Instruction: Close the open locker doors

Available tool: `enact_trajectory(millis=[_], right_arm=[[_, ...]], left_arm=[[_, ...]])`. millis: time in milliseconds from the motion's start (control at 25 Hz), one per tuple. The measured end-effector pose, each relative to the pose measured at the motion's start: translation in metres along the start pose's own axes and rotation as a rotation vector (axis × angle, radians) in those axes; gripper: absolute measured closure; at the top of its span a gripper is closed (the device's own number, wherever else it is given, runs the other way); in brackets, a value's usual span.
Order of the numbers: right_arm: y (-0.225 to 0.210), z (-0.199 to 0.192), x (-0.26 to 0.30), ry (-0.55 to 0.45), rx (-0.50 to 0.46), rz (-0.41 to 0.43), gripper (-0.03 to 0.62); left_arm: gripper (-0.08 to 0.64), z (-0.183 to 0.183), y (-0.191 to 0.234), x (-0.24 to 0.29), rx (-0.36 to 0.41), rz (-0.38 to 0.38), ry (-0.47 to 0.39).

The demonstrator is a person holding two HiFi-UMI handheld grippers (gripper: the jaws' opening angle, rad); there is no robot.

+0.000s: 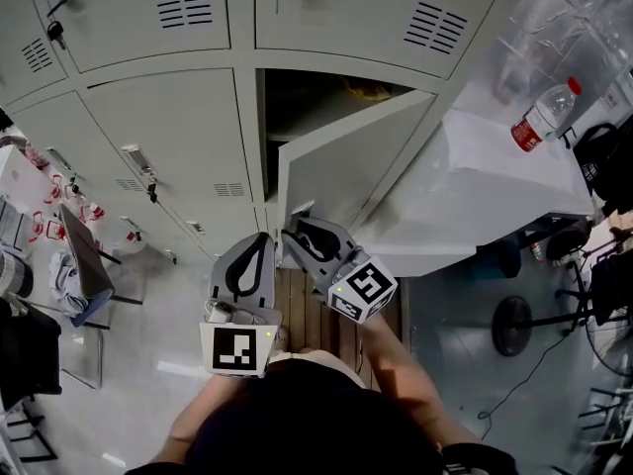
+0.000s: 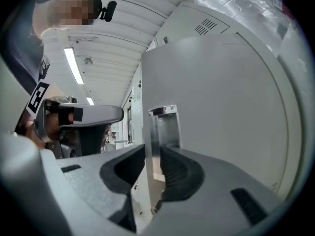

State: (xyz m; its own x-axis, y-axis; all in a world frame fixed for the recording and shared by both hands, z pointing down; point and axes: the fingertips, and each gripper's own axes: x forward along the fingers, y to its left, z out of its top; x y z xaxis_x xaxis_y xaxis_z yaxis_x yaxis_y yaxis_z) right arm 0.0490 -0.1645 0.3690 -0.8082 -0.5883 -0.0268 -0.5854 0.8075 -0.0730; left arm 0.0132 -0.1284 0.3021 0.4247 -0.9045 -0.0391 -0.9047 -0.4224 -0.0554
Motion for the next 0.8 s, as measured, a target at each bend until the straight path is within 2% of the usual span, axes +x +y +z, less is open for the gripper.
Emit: enact_trajectory(millis=[480,800], right_arm=[[-0.015,0.001,0.033,-0.001,-0.008,-0.080,0.497],[-0.027,0.001,0.050,0.000,-0.007,-0.115,0.502]], left_arm=[[0.558,-0.013,0.029,0.014,-0.022,-0.043,-0.011],[0.558,-0.019,0.045,0.024,-0.048,-0.040,-0.011]])
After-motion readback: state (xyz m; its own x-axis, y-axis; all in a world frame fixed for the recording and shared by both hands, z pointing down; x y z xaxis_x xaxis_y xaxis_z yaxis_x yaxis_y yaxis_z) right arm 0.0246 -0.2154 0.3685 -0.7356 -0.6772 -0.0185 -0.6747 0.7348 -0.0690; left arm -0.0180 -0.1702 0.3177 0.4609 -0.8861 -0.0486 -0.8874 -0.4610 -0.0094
